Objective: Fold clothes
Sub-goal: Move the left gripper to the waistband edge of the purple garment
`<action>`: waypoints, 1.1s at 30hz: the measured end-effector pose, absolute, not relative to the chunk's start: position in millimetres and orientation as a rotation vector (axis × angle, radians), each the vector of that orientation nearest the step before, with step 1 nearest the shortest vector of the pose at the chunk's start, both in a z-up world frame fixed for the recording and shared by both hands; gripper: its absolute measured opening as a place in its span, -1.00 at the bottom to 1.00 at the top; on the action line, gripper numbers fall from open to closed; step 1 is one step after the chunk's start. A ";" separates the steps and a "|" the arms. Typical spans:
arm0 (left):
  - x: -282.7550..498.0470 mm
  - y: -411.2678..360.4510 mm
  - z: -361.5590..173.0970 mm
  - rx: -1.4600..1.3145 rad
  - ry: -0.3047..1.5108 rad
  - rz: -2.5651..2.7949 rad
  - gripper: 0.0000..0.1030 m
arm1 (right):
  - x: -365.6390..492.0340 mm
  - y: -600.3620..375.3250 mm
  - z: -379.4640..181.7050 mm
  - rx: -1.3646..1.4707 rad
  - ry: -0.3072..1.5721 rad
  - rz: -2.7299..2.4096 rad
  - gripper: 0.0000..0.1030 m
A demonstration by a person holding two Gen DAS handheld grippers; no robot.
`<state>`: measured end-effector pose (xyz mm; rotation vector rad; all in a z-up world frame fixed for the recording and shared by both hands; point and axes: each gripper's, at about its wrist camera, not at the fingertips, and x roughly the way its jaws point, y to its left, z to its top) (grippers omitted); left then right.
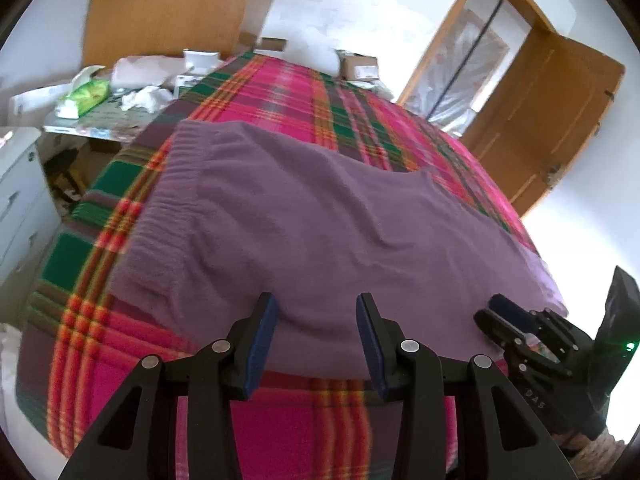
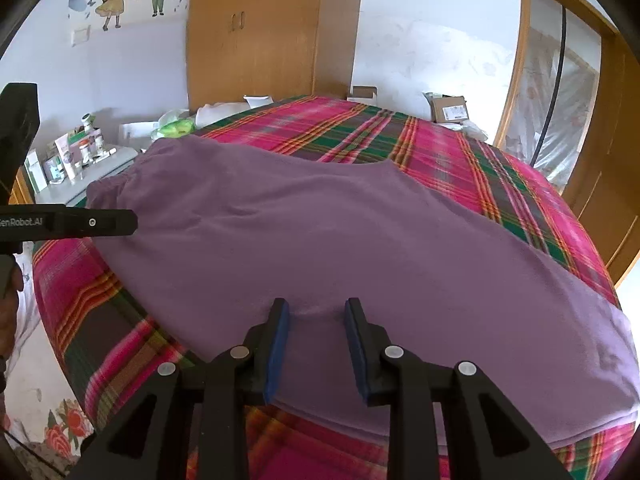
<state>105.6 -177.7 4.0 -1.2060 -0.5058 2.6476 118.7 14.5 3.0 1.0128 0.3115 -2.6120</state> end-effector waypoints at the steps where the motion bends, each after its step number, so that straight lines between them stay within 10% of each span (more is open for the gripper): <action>1: 106.6 -181.0 3.3 -1.204 -0.519 2.645 -0.17 | 119.4 10.7 3.1 1.008 0.320 -2.604 -0.43; 33: 140.3 -267.5 13.2 -1.211 -0.774 2.805 -0.17 | 119.0 -137.5 15.0 0.793 0.363 -2.196 -0.27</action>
